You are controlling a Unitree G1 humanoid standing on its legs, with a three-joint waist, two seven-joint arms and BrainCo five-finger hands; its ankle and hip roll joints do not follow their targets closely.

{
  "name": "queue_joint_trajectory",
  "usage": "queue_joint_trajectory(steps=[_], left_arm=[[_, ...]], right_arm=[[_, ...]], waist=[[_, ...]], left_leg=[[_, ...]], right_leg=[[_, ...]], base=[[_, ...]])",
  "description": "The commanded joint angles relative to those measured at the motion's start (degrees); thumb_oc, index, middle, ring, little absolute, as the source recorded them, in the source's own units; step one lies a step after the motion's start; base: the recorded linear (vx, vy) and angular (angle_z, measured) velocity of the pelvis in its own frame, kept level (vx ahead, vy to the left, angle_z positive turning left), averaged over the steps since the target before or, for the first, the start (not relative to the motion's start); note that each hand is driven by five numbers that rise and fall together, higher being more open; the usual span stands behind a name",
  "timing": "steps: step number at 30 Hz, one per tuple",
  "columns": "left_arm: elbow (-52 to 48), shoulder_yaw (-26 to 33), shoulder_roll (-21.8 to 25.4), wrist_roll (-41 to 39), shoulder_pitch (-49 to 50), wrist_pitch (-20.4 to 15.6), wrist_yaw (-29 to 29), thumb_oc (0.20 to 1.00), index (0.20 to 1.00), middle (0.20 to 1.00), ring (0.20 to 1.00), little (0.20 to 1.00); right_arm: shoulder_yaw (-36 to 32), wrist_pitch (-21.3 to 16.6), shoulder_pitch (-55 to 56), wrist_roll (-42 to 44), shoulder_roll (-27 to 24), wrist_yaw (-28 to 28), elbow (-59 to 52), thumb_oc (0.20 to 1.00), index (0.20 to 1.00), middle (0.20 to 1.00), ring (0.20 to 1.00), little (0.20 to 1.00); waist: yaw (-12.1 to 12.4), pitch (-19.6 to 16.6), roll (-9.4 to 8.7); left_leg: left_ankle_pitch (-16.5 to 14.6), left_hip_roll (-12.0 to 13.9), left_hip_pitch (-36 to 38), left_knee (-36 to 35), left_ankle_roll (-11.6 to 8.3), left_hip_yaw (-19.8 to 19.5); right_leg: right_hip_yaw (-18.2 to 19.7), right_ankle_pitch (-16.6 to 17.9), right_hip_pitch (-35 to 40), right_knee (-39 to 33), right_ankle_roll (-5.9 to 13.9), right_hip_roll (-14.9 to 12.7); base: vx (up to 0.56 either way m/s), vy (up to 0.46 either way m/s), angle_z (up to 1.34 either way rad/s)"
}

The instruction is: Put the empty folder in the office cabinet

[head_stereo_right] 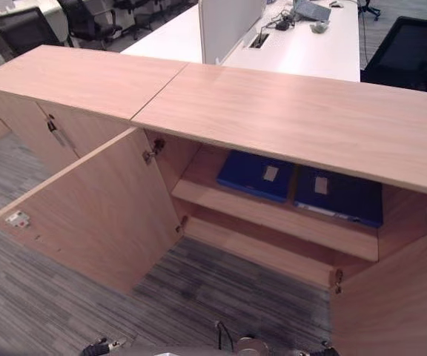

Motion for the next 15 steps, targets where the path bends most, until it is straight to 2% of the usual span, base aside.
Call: queue_joint_trajectory(steps=[1, 3, 5, 8, 10, 11, 12, 15], left_arm=[[-2.63, 0.32, 0.73, 1.64, -0.51, -0.79, 0.34, 1.0, 1.0, 1.0, 1.0, 1.0], [-2.99, -0.01, 0.83, 1.37, -0.64, -0.88, -0.05, 1.0, 1.0, 1.0, 1.0, 1.0], [-3.48, -0.6, 1.1, 1.31, -0.91, -1.18, -0.4, 1.0, 1.0, 1.0, 1.0, 1.0], [-3.47, -0.06, 1.71, 0.74, -1.69, -1.04, -0.38, 1.0, 1.0, 1.0, 1.0, 1.0], [-3.44, 0.12, 2.0, 0.25, -2.21, -0.99, -0.26, 1.0, 1.0, 1.0, 1.0, 1.0], [-3.37, 0.12, 2.46, -0.03, -2.88, -0.94, -0.08, 1.0, 1.0, 1.0, 1.0, 1.0], [-2.45, 0.34, 2.94, 0.36, -2.95, -0.84, -0.49, 1.0, 1.0, 1.0, 1.0, 1.0], [-1.44, 0.69, 3.1, 0.9, -2.62, -0.8, -0.63, 1.0, 1.0, 1.0, 1.0, 1.0]], right_arm=[[-2.85, -0.14, -4.47, 1.89, 1.11, -1.03, 2.03, 1.0, 1.0, 1.0, 1.0, 1.0], [-3.34, -0.01, -4.39, 2.54, 1.64, -0.93, 1.8, 1.0, 1.0, 1.0, 1.0, 1.0], [-3.46, -0.06, -4.8, 3.07, 2.13, -1.0, 1.56, 1.0, 1.0, 1.0, 1.0, 1.0], [-3.11, 0.24, -5.6, 3.13, 3.1, -0.9, 1.41, 1.0, 1.0, 1.0, 1.0, 1.0], [-2.95, 0.38, -6.14, 3.38, 3.42, -0.97, 0.97, 1.0, 1.0, 1.0, 1.0, 1.0], [-2.74, 0.44, -6.79, 4.06, 3.93, -0.97, 0.56, 1.0, 1.0, 1.0, 1.0, 1.0], [-2.37, 0.13, -6.67, 5.09, 4.57, -0.49, 0.28, 1.0, 1.0, 1.0, 1.0, 1.0], [-1.95, -0.14, -6.27, 5.51, 4.91, -0.25, 0.25, 1.0, 1.0, 1.0, 1.0, 1.0]], waist=[[0.52, 2.2, -2.04], [0.4, 1.86, -2.25], [0.53, 1.88, -2.15], [1.1, 2.33, -2.07], [1.15, 3.04, -2.04], [0.88, 3.89, -1.77], [1.18, 3.75, -1.63], [2.38, 3.18, -1.65]], left_leg=[[-0.37, -0.49, 1.26, 1.35, -0.5, -0.94], [-1.58, -2.15, 2.28, -1.59, 0.04, -0.92], [-1.5, -3.69, 2.57, -3.79, 0.54, -1.48], [-1.0, -5.64, 1.99, -4.91, 1.67, -2.58], [-0.92, -6.06, 1.59, -4.71, 2.07, -3.46], [-0.67, -6.89, 0.62, -4.49, 2.95, -4.97], [-0.27, -8.12, -0.4, -4.47, 3.86, -6.54], [0.14, -9.15, -0.75, -5.0, 4.35, -7.89]], right_leg=[[-0.4, 3.72, 1.03, -4.22, 4.71, -0.4], [-0.93, 5.65, 1.1, -5.43, 5.56, -1.28], [-1.1, 7.09, 1.06, -6.36, 6.45, -2.12], [-1.18, 7.15, 0.93, -5.31, 7.0, -3.48], [-0.32, 6.69, 0.33, -3.65, 7.27, -3.87], [4.15, 5.71, -0.59, -1.72, 7.36, -2.46], [8.96, 3.82, 0.09, -1.24, 6.99, 0.21], [9.85, 2.25, 2.4, -2.4, 6.13, 1.26]], base=[[-0.08, 0.131, 0.15], [-0.09, 0.179, 0.08], [-0.1, 0.205, 0.05], [-0.1, 0.182, 0.24], [-0.11, 0.126, 0.38], [-0.1, 0.188, 0.68], [-0.08, 0.215, 0.91], [0.03, 0.064, 0.7]])
